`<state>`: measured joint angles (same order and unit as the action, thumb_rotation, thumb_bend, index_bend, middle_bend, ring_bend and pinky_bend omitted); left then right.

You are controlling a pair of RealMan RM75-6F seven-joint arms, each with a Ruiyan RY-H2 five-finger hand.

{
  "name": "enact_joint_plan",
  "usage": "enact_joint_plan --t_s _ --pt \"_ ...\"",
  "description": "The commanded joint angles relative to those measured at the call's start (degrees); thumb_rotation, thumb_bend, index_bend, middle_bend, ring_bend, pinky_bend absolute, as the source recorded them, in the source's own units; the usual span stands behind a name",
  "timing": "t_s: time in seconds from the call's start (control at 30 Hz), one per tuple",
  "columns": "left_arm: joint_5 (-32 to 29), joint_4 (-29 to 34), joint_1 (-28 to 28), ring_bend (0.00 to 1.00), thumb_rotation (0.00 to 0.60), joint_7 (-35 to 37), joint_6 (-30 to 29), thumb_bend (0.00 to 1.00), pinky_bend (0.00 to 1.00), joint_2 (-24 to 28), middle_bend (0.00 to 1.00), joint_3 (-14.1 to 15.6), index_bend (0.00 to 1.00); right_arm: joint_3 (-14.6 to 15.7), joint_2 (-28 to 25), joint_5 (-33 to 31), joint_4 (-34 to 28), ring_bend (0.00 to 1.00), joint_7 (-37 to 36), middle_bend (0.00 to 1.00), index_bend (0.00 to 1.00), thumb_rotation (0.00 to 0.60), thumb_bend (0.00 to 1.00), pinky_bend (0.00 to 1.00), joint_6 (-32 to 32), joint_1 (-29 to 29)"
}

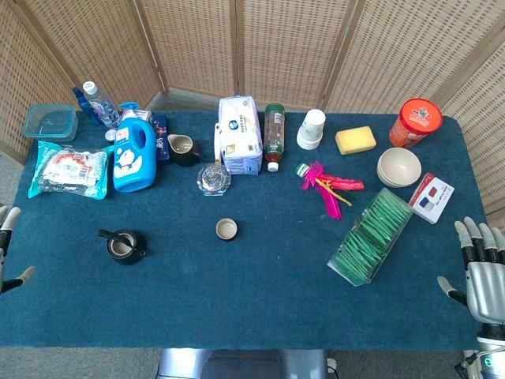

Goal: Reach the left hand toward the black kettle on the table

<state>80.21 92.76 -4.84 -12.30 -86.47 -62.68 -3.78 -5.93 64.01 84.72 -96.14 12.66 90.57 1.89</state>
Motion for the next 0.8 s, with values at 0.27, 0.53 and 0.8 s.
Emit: enact_joint_plan --t_s 0.27,0.53,0.8 --pt "3.28 -4.52 -4.32 0.0 0.6 8.14 5.25 0.0 0.0 -1.46 0.0 -0.73 0.0 0.66 -1.44 1.17 -0.84 0.0 -4.15 0.0 0.0 0.6 0.0 0.0 -0.72 -0.04" --pt "3.12 -11.43 -11.22 0.01 0.6 12.36 14.06 0.0 0.08 -7.66 0.0 -2.16 0.0 0.79 -1.87 1.23 -0.38 0.0 -6.95 0.0 0.0 0.6 0.0 0.0 -2.16 0.53" --pt "1.94 -9.28 -12.93 0.01 0.6 9.24 16.89 0.0 0.08 -8.84 0.0 -1.75 0.0 0.88 -1.78 1.17 -0.25 0.0 -7.18 0.0 0.0 0.6 0.0 0.0 -2.39 0.59"
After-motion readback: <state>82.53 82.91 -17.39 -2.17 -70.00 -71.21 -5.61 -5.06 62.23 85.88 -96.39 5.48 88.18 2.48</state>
